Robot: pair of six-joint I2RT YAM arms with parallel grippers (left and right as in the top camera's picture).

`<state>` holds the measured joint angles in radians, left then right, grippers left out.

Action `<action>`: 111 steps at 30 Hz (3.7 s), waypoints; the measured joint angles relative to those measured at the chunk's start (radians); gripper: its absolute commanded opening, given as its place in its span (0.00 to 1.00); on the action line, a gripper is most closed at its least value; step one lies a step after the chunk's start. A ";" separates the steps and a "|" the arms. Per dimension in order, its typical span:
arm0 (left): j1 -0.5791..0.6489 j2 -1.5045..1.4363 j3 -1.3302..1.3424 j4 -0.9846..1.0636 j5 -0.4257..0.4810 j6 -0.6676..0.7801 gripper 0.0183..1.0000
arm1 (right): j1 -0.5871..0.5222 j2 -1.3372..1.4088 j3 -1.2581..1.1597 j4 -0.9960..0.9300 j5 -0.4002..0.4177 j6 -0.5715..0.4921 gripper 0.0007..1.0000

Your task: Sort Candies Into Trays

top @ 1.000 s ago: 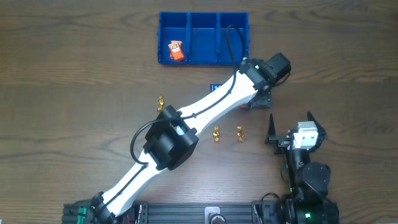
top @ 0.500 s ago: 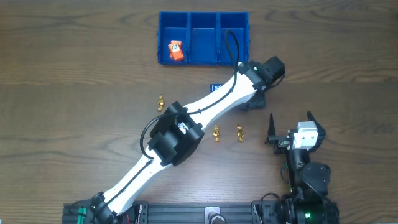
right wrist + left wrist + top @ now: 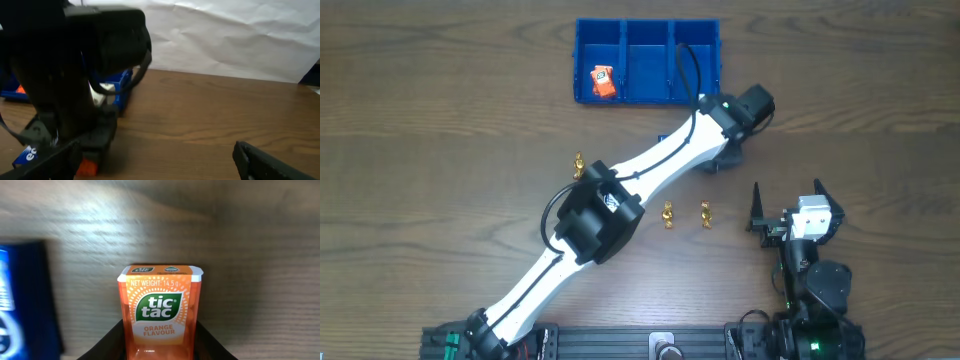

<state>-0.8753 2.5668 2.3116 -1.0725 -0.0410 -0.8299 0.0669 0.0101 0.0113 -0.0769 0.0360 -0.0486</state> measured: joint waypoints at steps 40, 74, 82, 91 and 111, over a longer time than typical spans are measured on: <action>0.542 -0.214 0.003 0.010 0.043 0.495 0.33 | 0.000 0.000 0.000 0.000 0.000 0.000 1.00; 0.548 -1.157 -0.755 0.698 -0.044 0.583 1.00 | 0.000 0.000 0.000 0.000 0.000 0.000 1.00; 0.652 -1.654 -1.333 1.028 -0.025 0.683 1.00 | 0.000 0.000 0.000 0.001 0.000 0.000 1.00; 0.769 -2.156 -1.767 1.151 0.069 0.756 1.00 | 0.000 0.000 0.000 0.000 0.000 0.000 1.00; 0.828 -2.553 -2.306 1.149 0.224 0.779 1.00 | 0.000 0.000 0.000 0.000 0.000 0.000 1.00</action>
<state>-0.0475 0.0139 0.0059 0.0765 0.1825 -0.0513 0.0669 0.0101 0.0109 -0.0769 0.0360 -0.0490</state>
